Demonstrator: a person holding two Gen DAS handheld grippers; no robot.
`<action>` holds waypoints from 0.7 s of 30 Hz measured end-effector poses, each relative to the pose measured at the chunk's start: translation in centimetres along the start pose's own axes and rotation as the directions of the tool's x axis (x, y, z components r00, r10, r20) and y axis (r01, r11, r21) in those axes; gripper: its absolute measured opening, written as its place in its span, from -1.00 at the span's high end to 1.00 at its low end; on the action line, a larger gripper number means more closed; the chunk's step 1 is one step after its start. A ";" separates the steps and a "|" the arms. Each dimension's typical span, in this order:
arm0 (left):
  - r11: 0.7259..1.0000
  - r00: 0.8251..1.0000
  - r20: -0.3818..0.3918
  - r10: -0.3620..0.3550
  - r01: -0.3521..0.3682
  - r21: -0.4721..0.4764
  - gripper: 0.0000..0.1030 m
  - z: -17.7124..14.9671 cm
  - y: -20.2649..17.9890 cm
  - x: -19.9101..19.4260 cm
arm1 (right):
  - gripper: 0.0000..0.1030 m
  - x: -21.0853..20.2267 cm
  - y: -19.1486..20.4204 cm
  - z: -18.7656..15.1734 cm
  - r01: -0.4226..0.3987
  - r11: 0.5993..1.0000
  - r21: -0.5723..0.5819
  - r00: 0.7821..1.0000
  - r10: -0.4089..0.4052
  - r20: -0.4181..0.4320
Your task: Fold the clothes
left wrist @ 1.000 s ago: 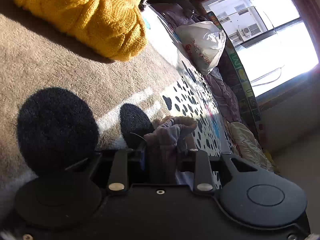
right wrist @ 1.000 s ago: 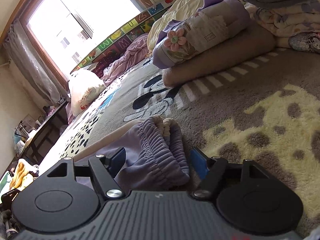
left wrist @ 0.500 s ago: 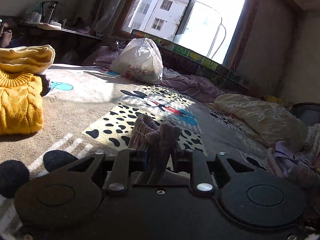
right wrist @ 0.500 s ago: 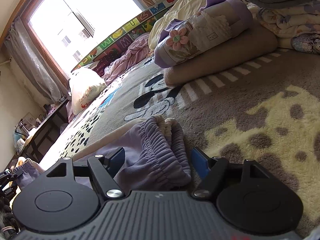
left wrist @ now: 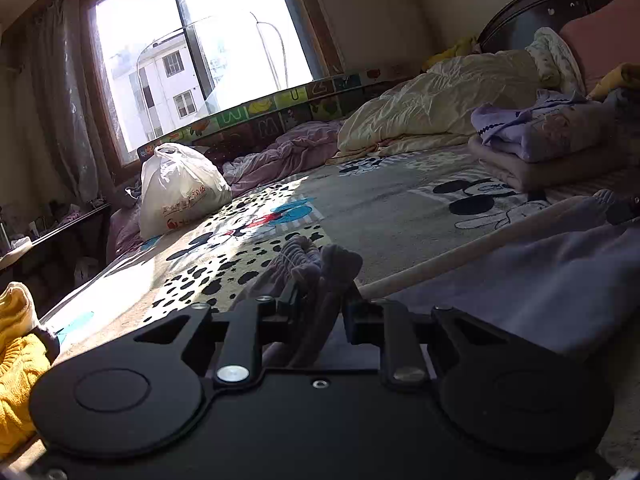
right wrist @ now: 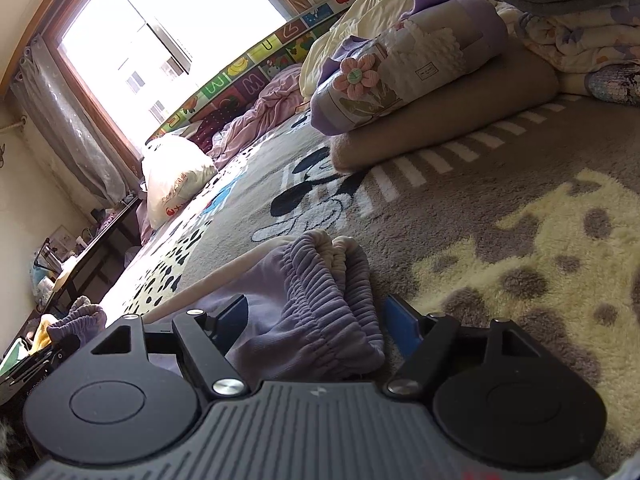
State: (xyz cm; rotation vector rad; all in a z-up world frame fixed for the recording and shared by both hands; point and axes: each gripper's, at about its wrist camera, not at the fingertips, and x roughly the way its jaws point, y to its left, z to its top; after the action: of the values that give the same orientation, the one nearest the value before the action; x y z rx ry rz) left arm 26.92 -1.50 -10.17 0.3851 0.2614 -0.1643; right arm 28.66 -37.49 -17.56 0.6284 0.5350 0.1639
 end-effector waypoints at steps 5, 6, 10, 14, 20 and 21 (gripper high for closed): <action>0.993 0.999 -0.010 -0.031 0.032 0.112 0.62 -0.3 -2.0 0.1 | -0.46 0.1 0.0 0.0 -0.001 1.000 -0.001 1.000 0.001 -0.001; 0.990 0.999 -0.011 -0.030 0.032 0.137 0.62 -0.4 -2.4 0.2 | -0.47 0.1 0.1 0.0 -0.002 1.000 -0.001 1.000 0.002 -0.001; 0.980 1.000 -0.002 -0.023 0.023 0.196 0.62 -0.4 -3.5 0.2 | -0.48 0.1 0.1 0.0 -0.002 1.000 -0.004 1.000 0.002 -0.001; 0.965 0.995 -0.047 -0.086 0.095 0.244 0.61 -0.5 -4.6 0.4 | -0.49 0.2 0.2 0.0 -0.002 1.000 -0.007 1.000 0.002 -0.002; 0.929 0.939 -0.126 -0.319 0.336 0.152 0.31 -0.3 -3.9 0.3 | -0.50 0.2 0.2 0.0 -0.004 1.000 -0.007 1.000 0.004 -0.002; 0.926 0.931 -0.119 -0.344 0.358 0.122 0.31 0.0 -3.4 0.2 | -0.50 0.2 0.2 0.0 -0.005 1.000 -0.006 1.000 0.005 -0.002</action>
State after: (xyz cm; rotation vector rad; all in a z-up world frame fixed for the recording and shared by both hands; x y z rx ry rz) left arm 26.40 -4.61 -11.40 0.4864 0.4141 -0.5214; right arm 28.85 -37.29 -17.54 0.6242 0.5348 0.1708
